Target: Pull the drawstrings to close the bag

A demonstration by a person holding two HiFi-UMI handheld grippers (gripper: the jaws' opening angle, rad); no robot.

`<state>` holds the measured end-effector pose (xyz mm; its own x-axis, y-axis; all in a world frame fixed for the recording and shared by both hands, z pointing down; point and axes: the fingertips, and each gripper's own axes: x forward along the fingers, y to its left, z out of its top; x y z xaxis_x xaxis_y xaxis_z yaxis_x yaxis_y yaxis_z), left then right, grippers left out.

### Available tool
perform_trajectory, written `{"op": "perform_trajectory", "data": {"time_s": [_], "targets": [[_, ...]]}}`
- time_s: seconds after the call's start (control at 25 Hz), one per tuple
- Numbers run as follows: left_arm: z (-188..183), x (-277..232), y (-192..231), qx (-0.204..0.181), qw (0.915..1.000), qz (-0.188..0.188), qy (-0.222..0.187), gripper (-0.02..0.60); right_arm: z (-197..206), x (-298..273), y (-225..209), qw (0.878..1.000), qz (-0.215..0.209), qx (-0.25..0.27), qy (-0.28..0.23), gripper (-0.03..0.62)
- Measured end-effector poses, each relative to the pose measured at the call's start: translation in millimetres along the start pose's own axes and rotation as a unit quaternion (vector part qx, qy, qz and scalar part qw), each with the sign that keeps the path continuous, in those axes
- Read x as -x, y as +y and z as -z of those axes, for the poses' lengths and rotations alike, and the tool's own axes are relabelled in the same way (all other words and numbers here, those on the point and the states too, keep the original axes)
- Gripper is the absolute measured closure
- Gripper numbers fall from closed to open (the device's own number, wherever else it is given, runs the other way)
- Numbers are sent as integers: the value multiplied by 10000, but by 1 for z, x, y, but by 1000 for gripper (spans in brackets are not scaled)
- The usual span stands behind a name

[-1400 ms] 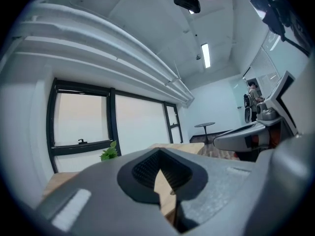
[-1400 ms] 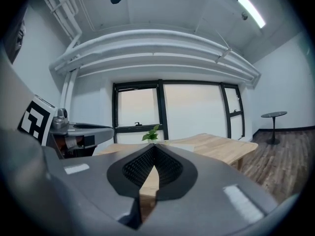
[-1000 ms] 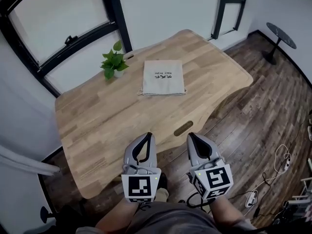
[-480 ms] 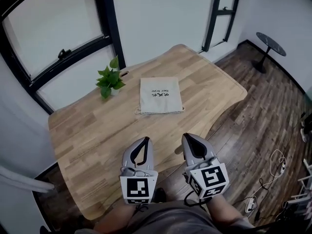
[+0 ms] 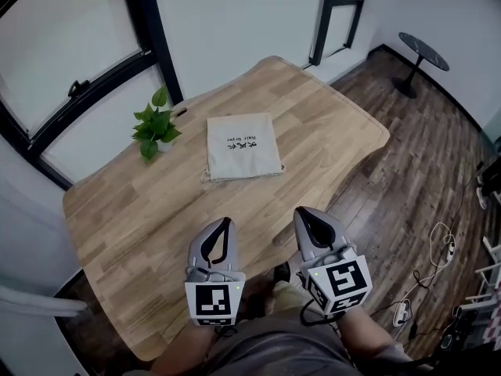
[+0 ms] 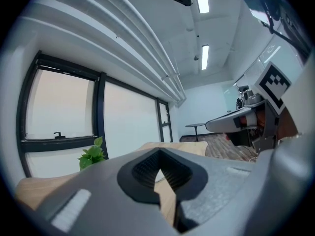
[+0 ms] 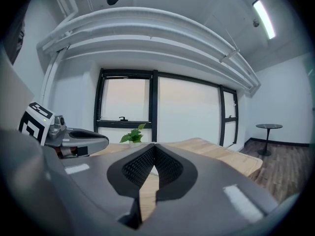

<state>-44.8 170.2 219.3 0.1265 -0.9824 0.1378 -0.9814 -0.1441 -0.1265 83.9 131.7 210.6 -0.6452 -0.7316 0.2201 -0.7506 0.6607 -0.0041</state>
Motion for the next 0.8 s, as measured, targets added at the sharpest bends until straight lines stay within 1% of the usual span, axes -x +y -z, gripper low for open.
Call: {"op": "perform_trajectory", "data": {"time_s": [0.12,0.24,0.36,0.44,0.64,0.8], "targets": [[4,-18,-1,48,10000,65,-38,578,8,-15,-15,9999,-17,-46,112,565],[10,-35,1,187,9998,26,-4,578,14,-30,-28,9997,-141,-105,190,565],[18,-51,2,264,9996,25,122,578,24,-46,-41,9990,-251,-215,316,565],[22,-63,4,308,9993,-42,223,578,30,-57,-50,9983,-321,-270,403,565],[23,-94,8,200,9991,-140,345,578,37,-86,-69,9971,-506,-300,484,565],[18,-118,15,87,9988,-293,387,578,30,-107,-84,9966,-657,-251,420,565]]}}
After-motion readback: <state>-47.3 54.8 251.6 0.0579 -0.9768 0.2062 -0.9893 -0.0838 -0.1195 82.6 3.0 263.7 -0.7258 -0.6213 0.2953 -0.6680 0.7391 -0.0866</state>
